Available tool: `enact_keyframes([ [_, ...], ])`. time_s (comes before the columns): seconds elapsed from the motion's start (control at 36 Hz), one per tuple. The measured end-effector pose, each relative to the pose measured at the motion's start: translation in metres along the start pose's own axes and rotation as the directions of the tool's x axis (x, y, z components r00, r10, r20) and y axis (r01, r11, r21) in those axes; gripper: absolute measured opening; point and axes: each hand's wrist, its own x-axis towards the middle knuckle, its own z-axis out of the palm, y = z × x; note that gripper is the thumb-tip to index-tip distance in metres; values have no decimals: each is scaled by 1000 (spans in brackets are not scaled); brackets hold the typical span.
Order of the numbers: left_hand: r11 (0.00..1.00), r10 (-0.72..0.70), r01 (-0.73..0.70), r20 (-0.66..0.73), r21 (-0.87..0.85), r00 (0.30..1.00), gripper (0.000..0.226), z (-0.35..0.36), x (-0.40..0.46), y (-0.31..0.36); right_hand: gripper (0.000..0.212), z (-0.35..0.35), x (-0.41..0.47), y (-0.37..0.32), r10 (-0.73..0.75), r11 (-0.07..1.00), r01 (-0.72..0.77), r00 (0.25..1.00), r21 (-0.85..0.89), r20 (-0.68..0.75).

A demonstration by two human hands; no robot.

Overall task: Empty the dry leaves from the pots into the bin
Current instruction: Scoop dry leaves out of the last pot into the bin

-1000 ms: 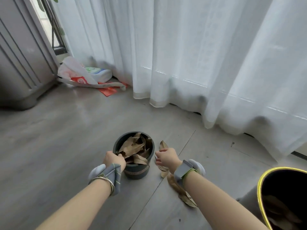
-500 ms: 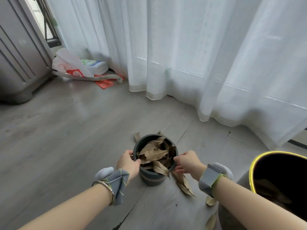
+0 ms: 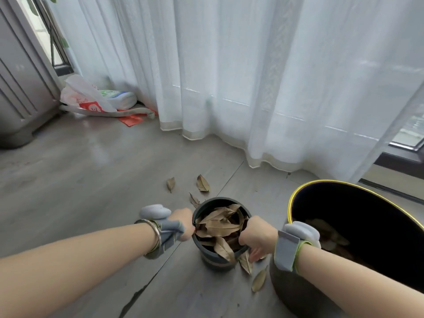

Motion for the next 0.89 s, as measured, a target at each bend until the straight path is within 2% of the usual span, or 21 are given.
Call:
enact_keyframes([
  [0.06, 995, 35, -25, -101, 99, 994, 22, -11, -3, 11, 12, -5, 2, -5, -69, 976, 62, 997, -210, -29],
  [0.08, 991, 76, -56, -173, 118, 982, 22, -15, -2, 17, 19, -10, 2, -8, -60, 962, 39, 996, -270, -70],
  [0.11, 985, 129, -96, -252, 141, 959, 26, -18, 1, 22, 21, -15, 0, -11, -120, 931, 70, 986, -357, -119],
  [0.17, 973, 229, -200, -353, 115, 907, 34, -21, 7, 29, 13, -22, 4, -16, -223, 888, 119, 956, -444, -189],
  [0.22, 946, 325, -306, -334, 109, 885, 39, -20, 10, 30, 34, -27, 9, -18, -269, 889, 157, 939, -431, -213],
  [0.33, 921, 387, -366, -222, 132, 895, 63, -7, 18, 27, 77, -29, 28, -18, -333, 878, 284, 941, -385, -65],
  [0.47, 912, 394, -371, -117, 177, 912, 87, 3, 22, 21, 90, -19, 43, -11, -311, 798, 268, 950, -540, 12],
  [0.56, 902, 403, -372, -113, 220, 908, 87, 5, 26, 18, 86, -17, 48, -15, -308, 764, 251, 951, -594, 5],
  [0.64, 897, 415, -382, -124, 224, 901, 76, 5, 29, 17, 76, -16, 50, -21, -314, 756, 249, 949, -605, -2],
  [0.89, 905, 426, -413, -235, 105, 874, 40, -1, 21, 15, 40, -9, 55, -21, -402, 772, 311, 914, -555, -47],
])
